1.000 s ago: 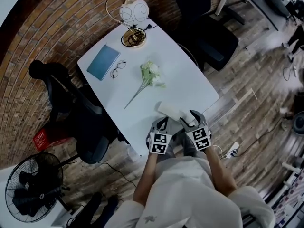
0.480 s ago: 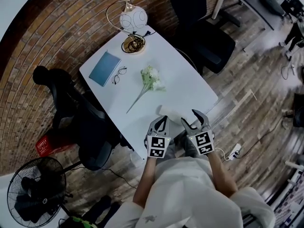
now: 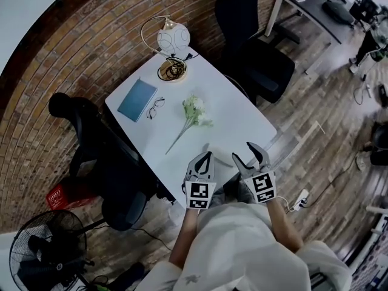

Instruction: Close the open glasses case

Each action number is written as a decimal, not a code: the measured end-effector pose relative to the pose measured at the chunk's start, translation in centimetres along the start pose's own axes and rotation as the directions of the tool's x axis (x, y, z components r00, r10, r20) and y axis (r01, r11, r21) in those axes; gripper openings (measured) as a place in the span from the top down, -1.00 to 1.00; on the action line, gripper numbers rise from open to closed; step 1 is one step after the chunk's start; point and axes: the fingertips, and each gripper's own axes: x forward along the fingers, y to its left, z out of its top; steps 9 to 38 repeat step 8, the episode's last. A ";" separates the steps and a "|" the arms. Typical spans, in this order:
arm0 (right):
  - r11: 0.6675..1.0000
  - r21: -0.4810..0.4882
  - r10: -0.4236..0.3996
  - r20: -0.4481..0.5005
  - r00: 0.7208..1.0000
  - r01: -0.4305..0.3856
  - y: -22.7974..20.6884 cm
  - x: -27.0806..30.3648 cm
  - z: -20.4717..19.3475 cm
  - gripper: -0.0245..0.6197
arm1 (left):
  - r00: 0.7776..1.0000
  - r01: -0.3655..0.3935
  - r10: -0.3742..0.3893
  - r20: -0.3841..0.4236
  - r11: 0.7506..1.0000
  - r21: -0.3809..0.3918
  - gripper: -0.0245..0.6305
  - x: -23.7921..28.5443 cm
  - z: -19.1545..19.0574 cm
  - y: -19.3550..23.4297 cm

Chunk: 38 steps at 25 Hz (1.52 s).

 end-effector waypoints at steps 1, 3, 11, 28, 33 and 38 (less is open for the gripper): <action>1.000 -0.003 -0.002 0.010 1.000 0.002 0.1 0.0 0.5 0.15 | 1.000 -0.005 0.005 0.012 1.000 0.004 0.91 -0.3 0.4 0.3; 1.000 -0.005 -0.005 0.029 1.000 0.005 0.2 -0.1 1.6 0.15 | 0.999 -0.015 0.015 0.033 1.000 0.010 0.91 -0.7 1.2 0.7; 1.000 -0.022 -0.009 0.069 0.998 0.011 0.0 -0.4 3.6 0.15 | 0.997 -0.037 0.036 0.069 0.999 0.019 0.91 -1.6 3.0 1.0; 1.000 -0.022 -0.009 0.069 0.998 0.011 0.0 -0.4 3.6 0.15 | 0.997 -0.037 0.036 0.069 0.999 0.019 0.91 -1.6 3.0 1.0; 1.000 -0.022 -0.009 0.069 0.998 0.011 0.0 -0.4 3.6 0.15 | 0.997 -0.037 0.036 0.069 0.999 0.019 0.91 -1.6 3.0 1.0; 1.000 -0.022 -0.009 0.069 0.998 0.011 0.0 -0.4 3.6 0.15 | 0.997 -0.037 0.036 0.069 0.999 0.019 0.91 -1.6 3.0 1.0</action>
